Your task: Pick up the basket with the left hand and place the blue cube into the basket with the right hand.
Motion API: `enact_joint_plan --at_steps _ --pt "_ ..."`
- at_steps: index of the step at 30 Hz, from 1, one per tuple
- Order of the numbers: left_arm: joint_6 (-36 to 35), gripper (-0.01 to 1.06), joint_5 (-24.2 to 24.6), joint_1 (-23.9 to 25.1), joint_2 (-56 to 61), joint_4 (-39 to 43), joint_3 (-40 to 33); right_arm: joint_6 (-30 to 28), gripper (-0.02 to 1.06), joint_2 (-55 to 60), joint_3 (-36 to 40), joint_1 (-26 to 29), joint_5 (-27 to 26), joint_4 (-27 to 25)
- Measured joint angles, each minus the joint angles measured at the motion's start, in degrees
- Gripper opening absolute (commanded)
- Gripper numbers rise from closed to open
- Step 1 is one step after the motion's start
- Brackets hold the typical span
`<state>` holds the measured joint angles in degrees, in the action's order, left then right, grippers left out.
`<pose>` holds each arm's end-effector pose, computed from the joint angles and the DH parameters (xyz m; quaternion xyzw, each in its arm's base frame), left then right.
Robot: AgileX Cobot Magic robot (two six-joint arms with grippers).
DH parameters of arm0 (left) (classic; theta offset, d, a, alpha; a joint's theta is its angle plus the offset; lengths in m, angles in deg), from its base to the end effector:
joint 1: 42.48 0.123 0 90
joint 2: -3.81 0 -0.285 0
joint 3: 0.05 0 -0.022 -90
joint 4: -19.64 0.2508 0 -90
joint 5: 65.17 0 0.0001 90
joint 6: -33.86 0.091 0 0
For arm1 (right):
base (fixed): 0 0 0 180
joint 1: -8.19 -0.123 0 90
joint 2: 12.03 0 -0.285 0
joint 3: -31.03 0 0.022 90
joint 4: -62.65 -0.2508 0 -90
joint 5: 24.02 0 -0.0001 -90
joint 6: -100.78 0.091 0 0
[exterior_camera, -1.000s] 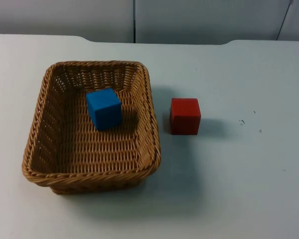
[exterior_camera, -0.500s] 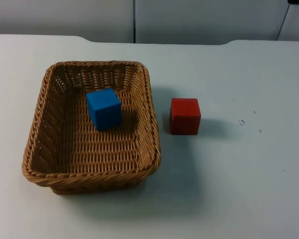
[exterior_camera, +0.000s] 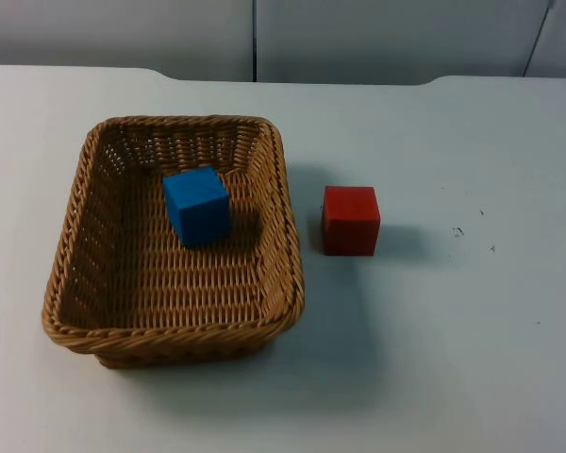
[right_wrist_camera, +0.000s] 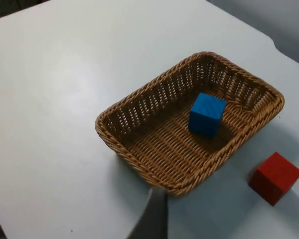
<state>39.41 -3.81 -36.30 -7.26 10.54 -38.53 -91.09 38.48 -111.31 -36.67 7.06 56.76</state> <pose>-0.0173 -0.0146 0.3254 0.0036 0.8211 -0.0207 0.5704 0.1015 0.1079 0.3286 -0.3877 0.7698 0.1867 0.4714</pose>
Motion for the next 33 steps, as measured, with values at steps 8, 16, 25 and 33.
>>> enact_joint_plan --at_steps 8,16,25,33 --pt "-2.56 1.05 5.06 -4.08 2.47 3.43 -3.61 0.00 0.77 -14.59 5.20 0.00 1.05 0.00" --pt "-4.06 1.05 5.16 -4.90 3.02 3.66 -7.24 1.85 0.77 -22.82 6.51 0.00 8.29 0.14" --pt "-4.16 1.05 4.94 -4.90 3.02 3.89 -7.34 4.13 0.77 -27.66 6.61 -0.09 19.38 1.29" --pt "-4.27 1.05 4.94 -4.90 3.02 3.89 -7.34 7.92 0.77 -34.84 6.61 -0.09 27.88 5.11"
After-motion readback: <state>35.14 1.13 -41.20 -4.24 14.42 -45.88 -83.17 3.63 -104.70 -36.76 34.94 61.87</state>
